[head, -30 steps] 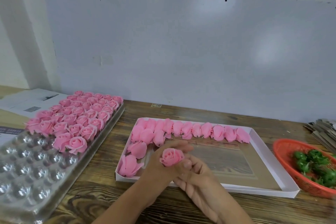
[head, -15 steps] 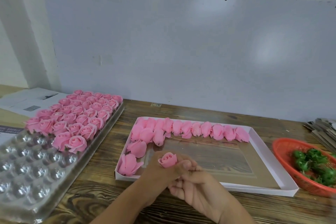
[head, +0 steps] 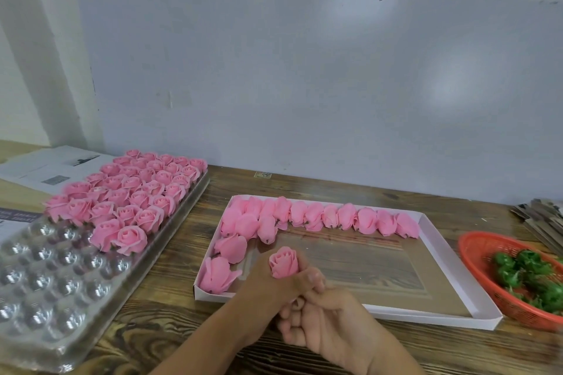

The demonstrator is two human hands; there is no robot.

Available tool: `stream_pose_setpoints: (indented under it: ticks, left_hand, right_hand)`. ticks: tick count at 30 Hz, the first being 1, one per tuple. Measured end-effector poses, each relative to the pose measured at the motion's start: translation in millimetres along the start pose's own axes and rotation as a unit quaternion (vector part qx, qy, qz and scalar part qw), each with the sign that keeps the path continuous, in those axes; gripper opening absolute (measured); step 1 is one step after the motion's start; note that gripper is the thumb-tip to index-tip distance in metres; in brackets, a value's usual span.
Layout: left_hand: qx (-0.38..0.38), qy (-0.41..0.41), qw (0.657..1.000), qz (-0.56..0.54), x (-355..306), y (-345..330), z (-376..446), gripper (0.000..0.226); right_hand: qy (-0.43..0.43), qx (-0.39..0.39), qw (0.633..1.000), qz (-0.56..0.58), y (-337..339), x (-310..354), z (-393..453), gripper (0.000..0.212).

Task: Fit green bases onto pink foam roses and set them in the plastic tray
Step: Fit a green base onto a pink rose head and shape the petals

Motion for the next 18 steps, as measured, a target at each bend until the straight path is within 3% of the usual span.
stream_pose_setpoints:
  ticks: [4,8,15,18]
  left_hand:
    - [-0.048,-0.008,0.998,0.041,-3.5,4.5,2.6,0.024]
    - [-0.05,-0.027,0.996,0.063,-9.0,2.7,3.4,0.022]
    - [-0.042,-0.024,0.997,0.061,-4.2,3.5,2.6,0.035]
    - [-0.045,-0.022,0.998,0.043,-5.3,4.2,2.3,0.032]
  right_hand:
    - [0.01,-0.029,1.0,0.006,1.4,1.1,1.2,0.035]
    - [0.045,-0.062,0.997,0.005,7.4,2.0,3.4,0.057]
    - [-0.001,-0.056,0.998,0.005,1.3,2.5,-0.8,0.018]
    - [-0.025,-0.056,0.998,-0.004,-0.5,0.9,-1.0,0.035]
Point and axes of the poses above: each hand's wrist, its own z-axis towards the middle knuckle, its own y-axis out of the back of the hand, x = y × z, the point moved 5 cm from there along z, towards the middle knuckle, and after that the axes turned 6 degrees about -y, right-handed, at the moved point
